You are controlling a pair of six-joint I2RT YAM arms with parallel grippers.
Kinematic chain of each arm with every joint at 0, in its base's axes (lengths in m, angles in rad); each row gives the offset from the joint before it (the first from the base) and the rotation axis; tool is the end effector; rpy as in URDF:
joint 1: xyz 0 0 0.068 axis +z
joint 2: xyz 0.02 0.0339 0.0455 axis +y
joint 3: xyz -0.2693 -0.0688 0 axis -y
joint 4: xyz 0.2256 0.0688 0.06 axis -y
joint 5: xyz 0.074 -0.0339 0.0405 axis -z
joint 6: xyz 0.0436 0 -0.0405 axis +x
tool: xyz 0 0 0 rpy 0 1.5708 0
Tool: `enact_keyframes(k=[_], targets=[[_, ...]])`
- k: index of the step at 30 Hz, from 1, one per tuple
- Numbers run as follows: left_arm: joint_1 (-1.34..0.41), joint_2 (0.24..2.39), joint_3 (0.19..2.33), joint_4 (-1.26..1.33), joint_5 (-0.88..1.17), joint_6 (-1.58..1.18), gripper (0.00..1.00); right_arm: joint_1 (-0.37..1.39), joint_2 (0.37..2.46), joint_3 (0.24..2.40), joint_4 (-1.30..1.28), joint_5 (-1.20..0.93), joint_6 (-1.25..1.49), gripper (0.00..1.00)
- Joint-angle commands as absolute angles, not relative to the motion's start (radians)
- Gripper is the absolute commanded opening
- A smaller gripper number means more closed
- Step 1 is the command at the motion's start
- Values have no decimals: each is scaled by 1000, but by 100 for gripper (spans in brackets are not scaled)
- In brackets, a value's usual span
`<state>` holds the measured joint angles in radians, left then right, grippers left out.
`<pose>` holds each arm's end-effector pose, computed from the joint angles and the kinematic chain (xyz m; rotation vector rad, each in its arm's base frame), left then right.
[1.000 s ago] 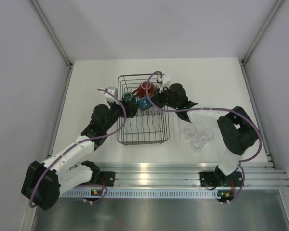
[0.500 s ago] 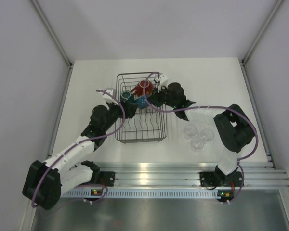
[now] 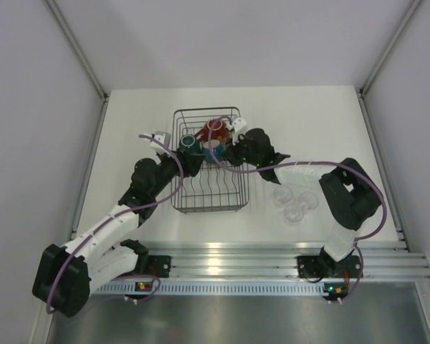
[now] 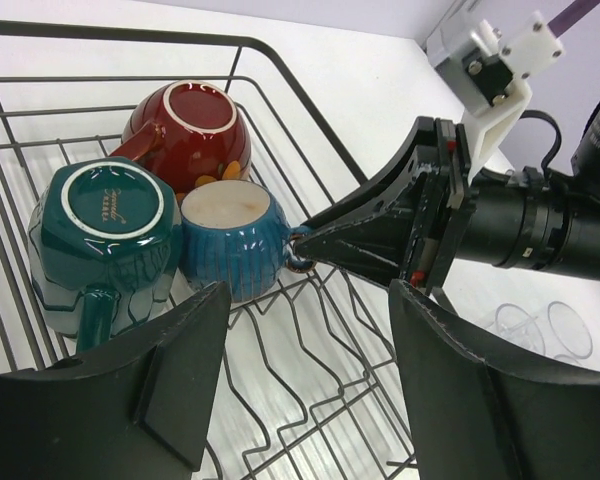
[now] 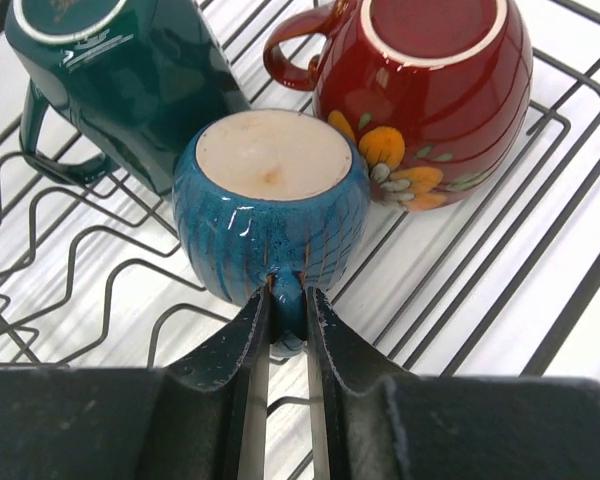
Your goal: Load the cups into the dish rack
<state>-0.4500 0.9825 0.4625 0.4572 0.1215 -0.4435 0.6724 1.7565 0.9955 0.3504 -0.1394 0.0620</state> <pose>0.1897 -0.0975 0.2701 0.1020 1.6885 -0.7778 0.2950 0.2426 0.2193 -0.6976 1.9057 0.6090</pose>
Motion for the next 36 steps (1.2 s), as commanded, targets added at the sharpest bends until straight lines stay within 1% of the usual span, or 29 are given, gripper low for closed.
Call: enact_keyframes(k=[1, 9, 10, 12, 15, 16, 17, 19, 22, 32, 36], targets=[[-442, 951, 448, 520, 140, -454, 70, 693, 1747, 963, 173, -14, 15, 0], [-442, 927, 443, 506, 144, -459, 70, 730, 1717, 925, 156, 60, 21, 1], [-442, 923, 445, 503, 144, -459, 70, 730, 1713, 920, 161, 60, 23, 6], [-442, 919, 446, 499, 143, -459, 70, 732, 1703, 910, 170, 61, 31, 9], [-442, 919, 446, 497, 143, -460, 71, 732, 1695, 920, 173, 55, 32, 18], [-442, 919, 446, 497, 143, -460, 71, 733, 1694, 923, 176, 49, 32, 23], [-442, 920, 448, 495, 143, -460, 71, 733, 1694, 931, 179, 48, 32, 26], [-440, 923, 449, 492, 141, -457, 71, 733, 1697, 940, 189, 35, 35, 44], [-442, 922, 448, 489, 140, -454, 71, 732, 1700, 956, 208, 23, 41, 50], [-440, 930, 449, 482, 130, -443, 71, 732, 1697, 1002, 241, 6, 58, 52], [-442, 930, 442, 480, 104, -440, 71, 732, 1681, 999, 273, -44, 77, 52]])
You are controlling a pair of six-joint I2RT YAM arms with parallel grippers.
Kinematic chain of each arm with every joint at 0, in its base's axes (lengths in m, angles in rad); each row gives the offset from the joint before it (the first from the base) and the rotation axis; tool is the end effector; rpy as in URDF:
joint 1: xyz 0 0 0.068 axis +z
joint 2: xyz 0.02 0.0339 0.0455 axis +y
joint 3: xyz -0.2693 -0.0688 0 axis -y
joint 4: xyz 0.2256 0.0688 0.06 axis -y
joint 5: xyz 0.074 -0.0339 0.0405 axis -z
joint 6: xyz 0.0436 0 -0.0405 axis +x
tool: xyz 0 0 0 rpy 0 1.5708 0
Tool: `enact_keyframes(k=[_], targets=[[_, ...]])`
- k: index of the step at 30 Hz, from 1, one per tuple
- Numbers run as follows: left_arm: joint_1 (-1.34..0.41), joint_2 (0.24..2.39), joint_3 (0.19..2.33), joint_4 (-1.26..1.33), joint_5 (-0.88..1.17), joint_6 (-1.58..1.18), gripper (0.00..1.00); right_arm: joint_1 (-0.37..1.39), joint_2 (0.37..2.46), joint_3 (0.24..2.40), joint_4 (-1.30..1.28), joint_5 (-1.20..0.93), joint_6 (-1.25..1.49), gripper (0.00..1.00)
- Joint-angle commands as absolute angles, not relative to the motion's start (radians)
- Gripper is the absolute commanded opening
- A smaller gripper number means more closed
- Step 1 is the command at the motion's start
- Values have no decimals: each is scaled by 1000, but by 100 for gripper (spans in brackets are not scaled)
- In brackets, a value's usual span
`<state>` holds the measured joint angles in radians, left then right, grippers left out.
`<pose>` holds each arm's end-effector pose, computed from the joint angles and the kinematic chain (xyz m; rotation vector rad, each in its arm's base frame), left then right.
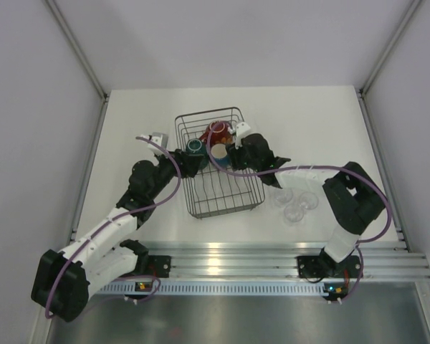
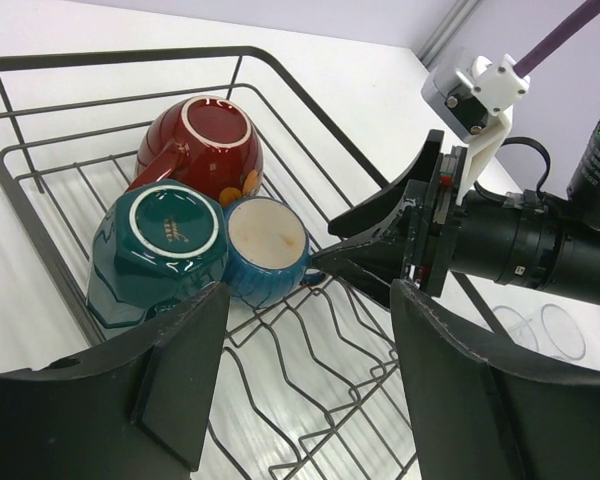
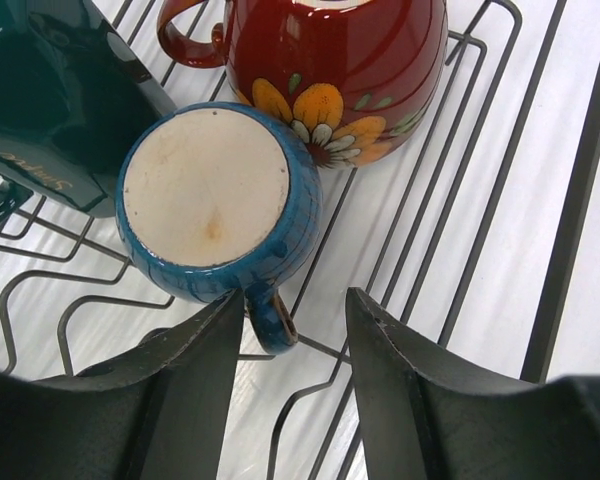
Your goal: Load the cups into the dish rack
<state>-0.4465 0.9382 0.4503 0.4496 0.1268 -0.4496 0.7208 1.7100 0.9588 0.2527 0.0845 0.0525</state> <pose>0.1828 -0.0936 0.2734 0.0991 1.6644 -0.7891 0.2777 0.2390 0.2139 -0.6357 1.9913 0.3864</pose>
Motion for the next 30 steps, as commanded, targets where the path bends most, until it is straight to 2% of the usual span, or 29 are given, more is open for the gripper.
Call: enact_keyframes(k=[1, 8, 14, 30], targets=[[-442, 927, 439, 480, 83, -440, 71, 732, 1677, 1000, 279, -52, 86, 52], [-442, 937, 425, 463, -27, -443, 71, 730, 1628, 1015, 377, -136, 136, 52], [-442, 943, 405, 463, -37, -451, 71, 730, 1582, 1042, 391, -161, 163, 53], [-442, 946, 385, 322, -169, -497, 66, 707, 1307, 973, 232, -5, 133, 55]])
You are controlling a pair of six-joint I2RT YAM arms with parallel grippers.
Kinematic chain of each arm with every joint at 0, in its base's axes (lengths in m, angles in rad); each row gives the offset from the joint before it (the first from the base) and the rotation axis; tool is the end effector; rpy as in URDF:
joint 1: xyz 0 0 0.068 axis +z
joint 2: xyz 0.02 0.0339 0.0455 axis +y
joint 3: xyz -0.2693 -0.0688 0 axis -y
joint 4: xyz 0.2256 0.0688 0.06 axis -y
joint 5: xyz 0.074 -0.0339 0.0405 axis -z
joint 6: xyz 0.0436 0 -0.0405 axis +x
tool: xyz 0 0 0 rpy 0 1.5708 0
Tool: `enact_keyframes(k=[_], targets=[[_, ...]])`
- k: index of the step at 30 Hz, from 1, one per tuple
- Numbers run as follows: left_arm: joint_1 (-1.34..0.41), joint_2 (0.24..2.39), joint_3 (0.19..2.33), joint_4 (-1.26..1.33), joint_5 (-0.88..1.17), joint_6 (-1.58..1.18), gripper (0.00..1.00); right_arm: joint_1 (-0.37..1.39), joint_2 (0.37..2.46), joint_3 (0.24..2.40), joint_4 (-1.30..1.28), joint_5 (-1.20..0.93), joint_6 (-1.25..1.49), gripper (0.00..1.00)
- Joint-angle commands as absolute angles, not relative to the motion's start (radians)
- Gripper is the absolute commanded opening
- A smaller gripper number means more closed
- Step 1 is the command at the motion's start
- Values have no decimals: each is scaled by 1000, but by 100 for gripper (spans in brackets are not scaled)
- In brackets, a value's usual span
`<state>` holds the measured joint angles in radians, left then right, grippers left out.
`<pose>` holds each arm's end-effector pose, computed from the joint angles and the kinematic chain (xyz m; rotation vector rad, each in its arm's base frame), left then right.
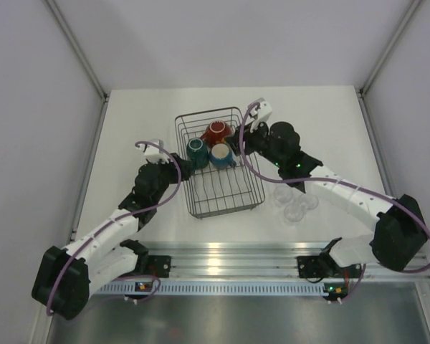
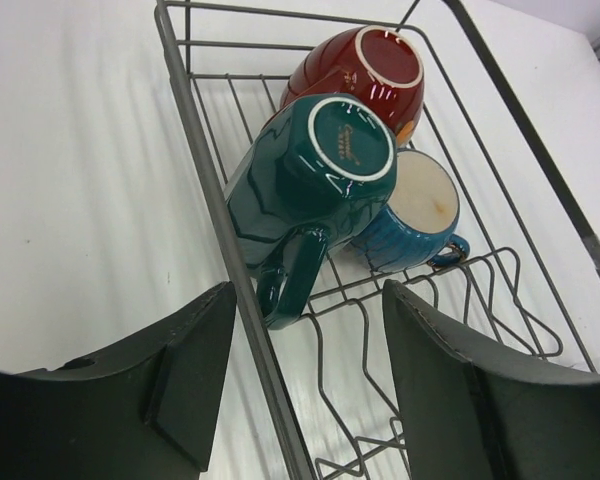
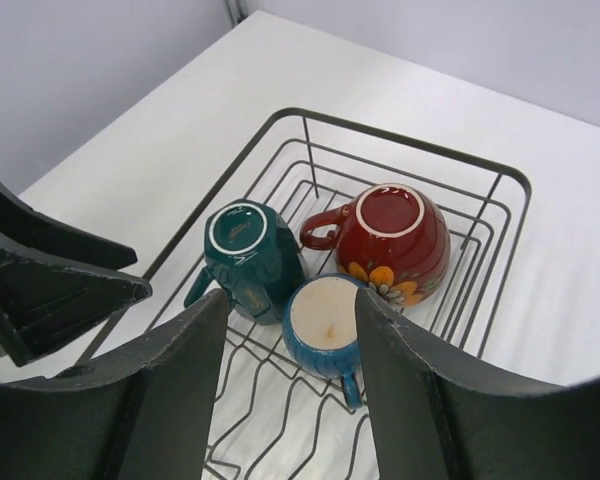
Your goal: Load the cups into the dish rack
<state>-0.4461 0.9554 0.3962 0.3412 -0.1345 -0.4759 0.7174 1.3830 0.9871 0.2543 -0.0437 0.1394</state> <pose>0.1848 -0.0819 0.2392 -0.1253 1.8150 -0.5391 0.2379 0.2101 0.3298 -0.5331 1.6761 0.6687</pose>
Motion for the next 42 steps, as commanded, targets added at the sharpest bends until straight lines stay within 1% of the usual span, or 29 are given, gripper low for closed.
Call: enact_keyframes(k=[1, 3, 11, 14, 18, 19, 21, 22, 24, 25, 29, 33, 42], targets=[[-442, 956, 388, 316, -166, -500, 65, 704, 1295, 963, 227, -5, 133, 55], [-440, 968, 391, 304, -170, -515, 64, 699, 1261, 954, 221, 23, 132, 55], [-442, 1008, 382, 291, -186, -535, 64, 687, 1201, 908, 206, 38, 146, 57], [-442, 1061, 393, 290, -183, -541, 59, 683, 1189, 896, 206, 43, 150, 57], [-440, 1114, 411, 282, -184, -531, 40, 678, 1175, 884, 206, 49, 155, 57], [-442, 1121, 416, 282, -183, -528, 33, 678, 1174, 879, 206, 49, 155, 57], [-440, 1134, 432, 282, -178, -519, 26, 670, 1167, 873, 207, 52, 155, 57], [-440, 1140, 440, 282, -176, -515, 20, 669, 1167, 867, 209, 54, 158, 57], [-440, 1154, 456, 282, -172, -508, 15, 664, 1164, 861, 212, 54, 158, 57], [-442, 1161, 471, 282, -170, -506, 11, 661, 1166, 856, 212, 54, 160, 57], [-442, 1206, 514, 282, -198, -482, 4, 643, 1166, 842, 219, 46, 170, 57], [-442, 1279, 564, 282, -227, -465, 0, 603, 1163, 821, 229, 15, 192, 57], [-417, 1443, 692, 313, -236, -425, 0, 508, 1131, 755, 226, -32, 202, 58]])
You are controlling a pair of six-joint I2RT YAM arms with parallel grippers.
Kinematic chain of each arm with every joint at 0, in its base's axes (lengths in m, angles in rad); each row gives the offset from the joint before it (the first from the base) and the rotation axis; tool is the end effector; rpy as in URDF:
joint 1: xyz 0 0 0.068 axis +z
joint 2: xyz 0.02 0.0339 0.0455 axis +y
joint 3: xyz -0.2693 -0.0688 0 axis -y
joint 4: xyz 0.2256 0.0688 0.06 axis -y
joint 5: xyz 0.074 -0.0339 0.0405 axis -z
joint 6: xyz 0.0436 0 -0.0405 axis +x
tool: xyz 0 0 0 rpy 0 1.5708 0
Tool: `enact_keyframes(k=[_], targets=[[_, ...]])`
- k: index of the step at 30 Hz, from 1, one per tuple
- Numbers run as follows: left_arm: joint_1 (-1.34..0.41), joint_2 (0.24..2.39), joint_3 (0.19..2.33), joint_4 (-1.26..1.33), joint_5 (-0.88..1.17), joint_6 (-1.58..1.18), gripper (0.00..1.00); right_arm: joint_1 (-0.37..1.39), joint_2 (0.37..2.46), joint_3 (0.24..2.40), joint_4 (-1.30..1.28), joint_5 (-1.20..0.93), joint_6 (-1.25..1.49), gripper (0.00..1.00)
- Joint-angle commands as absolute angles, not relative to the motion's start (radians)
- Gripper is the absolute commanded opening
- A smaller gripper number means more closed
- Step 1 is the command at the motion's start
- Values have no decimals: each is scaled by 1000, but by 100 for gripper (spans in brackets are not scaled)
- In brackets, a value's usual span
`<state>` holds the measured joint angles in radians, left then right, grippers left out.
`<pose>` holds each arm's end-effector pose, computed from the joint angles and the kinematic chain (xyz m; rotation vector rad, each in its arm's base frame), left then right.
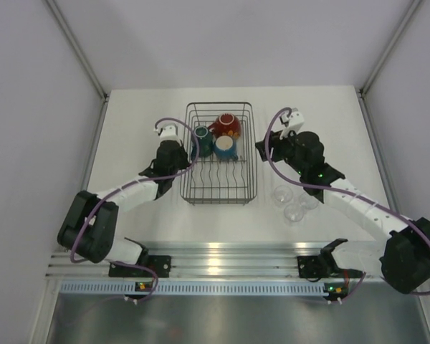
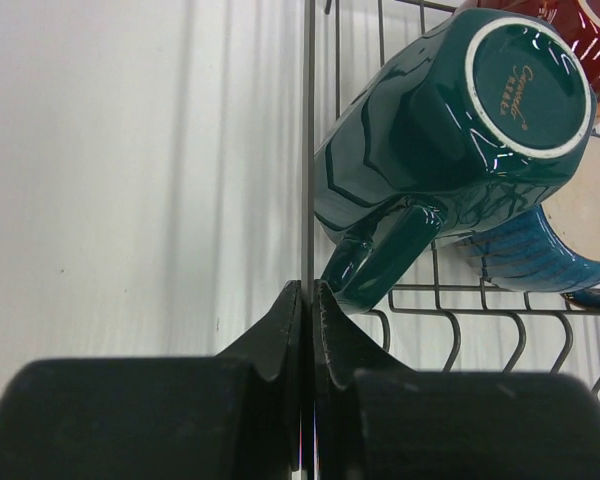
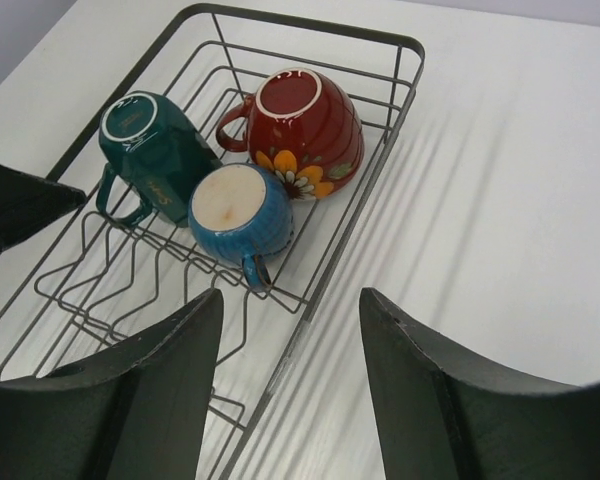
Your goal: Load the cups into the dish rack
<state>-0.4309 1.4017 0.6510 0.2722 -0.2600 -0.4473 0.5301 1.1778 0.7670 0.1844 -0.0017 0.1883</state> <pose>0.2624 -0.1083 0.2155 -0.1786 2.0360 -0.2854 0.2262 0.1327 0.3008 -0.3119 1.8001 0.5125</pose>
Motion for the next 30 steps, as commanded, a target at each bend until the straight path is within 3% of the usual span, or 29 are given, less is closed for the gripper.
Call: enact_keyframes(k=[1, 30], targets=[[-413, 1468, 698, 319, -233, -425, 0, 497, 1123, 750, 225, -34, 202, 58], [-296, 1697, 916, 413, -180, -454, 0, 379, 963, 612, 59, -75, 204, 59]])
